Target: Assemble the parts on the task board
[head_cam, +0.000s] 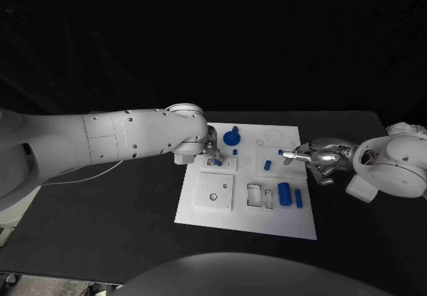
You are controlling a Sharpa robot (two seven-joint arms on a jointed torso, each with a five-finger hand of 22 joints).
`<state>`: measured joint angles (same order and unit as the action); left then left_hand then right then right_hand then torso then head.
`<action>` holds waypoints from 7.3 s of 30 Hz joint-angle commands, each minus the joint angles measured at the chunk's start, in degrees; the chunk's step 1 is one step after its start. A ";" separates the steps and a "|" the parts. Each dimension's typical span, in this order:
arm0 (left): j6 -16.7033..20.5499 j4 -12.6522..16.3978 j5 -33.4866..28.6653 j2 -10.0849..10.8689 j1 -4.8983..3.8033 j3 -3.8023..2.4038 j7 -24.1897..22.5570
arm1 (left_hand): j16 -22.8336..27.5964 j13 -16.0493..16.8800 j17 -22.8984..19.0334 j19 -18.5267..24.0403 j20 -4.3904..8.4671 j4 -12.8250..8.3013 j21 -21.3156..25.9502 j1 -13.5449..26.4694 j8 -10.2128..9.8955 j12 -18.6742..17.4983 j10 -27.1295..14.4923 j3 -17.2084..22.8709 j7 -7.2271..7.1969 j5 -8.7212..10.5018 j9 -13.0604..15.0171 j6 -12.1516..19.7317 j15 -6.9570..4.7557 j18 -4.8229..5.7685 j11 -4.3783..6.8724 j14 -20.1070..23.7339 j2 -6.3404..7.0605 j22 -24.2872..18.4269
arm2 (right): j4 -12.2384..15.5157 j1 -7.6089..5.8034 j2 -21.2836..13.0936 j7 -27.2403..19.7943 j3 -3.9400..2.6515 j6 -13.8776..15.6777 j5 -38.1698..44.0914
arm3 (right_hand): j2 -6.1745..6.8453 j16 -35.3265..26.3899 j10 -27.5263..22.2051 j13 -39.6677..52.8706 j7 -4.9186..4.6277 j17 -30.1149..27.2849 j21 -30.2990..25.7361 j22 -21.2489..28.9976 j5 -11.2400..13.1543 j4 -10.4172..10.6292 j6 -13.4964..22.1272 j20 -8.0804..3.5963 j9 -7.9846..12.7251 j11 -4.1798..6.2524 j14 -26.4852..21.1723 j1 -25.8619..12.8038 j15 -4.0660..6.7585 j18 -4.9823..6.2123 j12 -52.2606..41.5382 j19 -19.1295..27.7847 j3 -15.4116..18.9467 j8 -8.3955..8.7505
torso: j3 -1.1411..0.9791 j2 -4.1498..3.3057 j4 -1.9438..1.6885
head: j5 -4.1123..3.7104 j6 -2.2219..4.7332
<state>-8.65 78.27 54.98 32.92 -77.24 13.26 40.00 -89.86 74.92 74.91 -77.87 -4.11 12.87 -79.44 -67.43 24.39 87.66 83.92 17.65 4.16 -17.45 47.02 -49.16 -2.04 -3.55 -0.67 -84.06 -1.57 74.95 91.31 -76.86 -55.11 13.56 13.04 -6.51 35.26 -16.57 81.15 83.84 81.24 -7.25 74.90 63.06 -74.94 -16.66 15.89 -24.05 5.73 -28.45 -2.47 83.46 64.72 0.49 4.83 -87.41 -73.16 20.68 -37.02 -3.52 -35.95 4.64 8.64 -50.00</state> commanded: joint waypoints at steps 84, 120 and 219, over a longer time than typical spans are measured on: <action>18.21 9.42 20.99 4.47 5.50 0.00 3.49 | -0.14 13.13 15.09 -4.16 1.89 1.22 -2.09 2.49 -0.82 0.66 4.21 3.34 -1.60 1.68 3.28 -4.63 -2.25 0.51 2.12 -5.94 1.98 4.95 | -1.18 1.92 -0.38 -1.71 0.02 0.08 -0.44 | 0.29 -1.82 -0.95 3.81 -0.04 5.55 -3.56 -6.08 -0.90 -0.13 1.07 0.27 0.28 -0.09 -1.74 0.91 -0.05 1.73 1.55 2.30 -1.07 0.65 | 0.02 0.68 -0.35 | -0.03 0.00; 17.70 8.52 20.15 3.80 5.96 -0.01 3.42 | -0.14 12.45 15.09 -3.94 1.63 3.78 -1.32 5.76 -2.69 -0.02 3.55 -0.22 -1.07 6.18 3.32 -4.68 -1.91 0.40 1.68 -5.94 1.86 4.69 | -1.20 2.06 -0.51 -1.53 0.02 -0.27 -0.47 | 0.31 -1.99 -1.13 3.67 -0.10 5.39 -4.00 -5.97 -1.09 -0.26 1.14 0.29 0.28 -0.13 -1.87 1.12 -0.07 1.81 1.67 2.51 -1.23 0.66 | -0.05 0.78 -0.41 | -0.18 0.00; -20.81 -17.99 -4.53 -9.78 -4.74 -2.46 4.58 | -0.14 15.08 15.09 -7.88 -0.14 3.17 -5.01 5.82 -15.50 2.34 6.08 5.55 0.78 13.76 -1.99 -7.52 -0.03 1.78 -0.10 -5.94 8.69 11.07 | 0.49 1.51 -0.84 -3.47 -0.02 0.40 -0.49 | 0.49 7.02 4.59 7.59 0.06 13.27 6.19 -9.08 -0.59 0.55 -0.12 0.09 0.23 0.07 4.98 -0.18 0.11 -0.22 -1.70 -4.25 -0.94 -0.06 | 0.30 -1.58 0.80 | -0.42 0.00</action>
<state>-29.41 60.27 48.69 23.30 -82.01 10.86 40.02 -89.86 74.90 74.90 -84.03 -3.98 16.01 -84.75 -61.07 8.43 89.86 83.95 23.55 5.15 -3.48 44.29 -57.07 -2.13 -2.24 -0.71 -83.97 6.95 74.91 91.71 -75.34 -55.95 10.83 13.00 -5.53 34.68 -15.95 88.15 83.77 82.36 -7.25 74.93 69.54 -74.92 -17.51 16.22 -23.66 5.83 -28.23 -2.55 83.74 64.99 0.52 5.71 -89.19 -77.18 19.74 -36.81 -3.18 -37.60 5.51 8.29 -50.00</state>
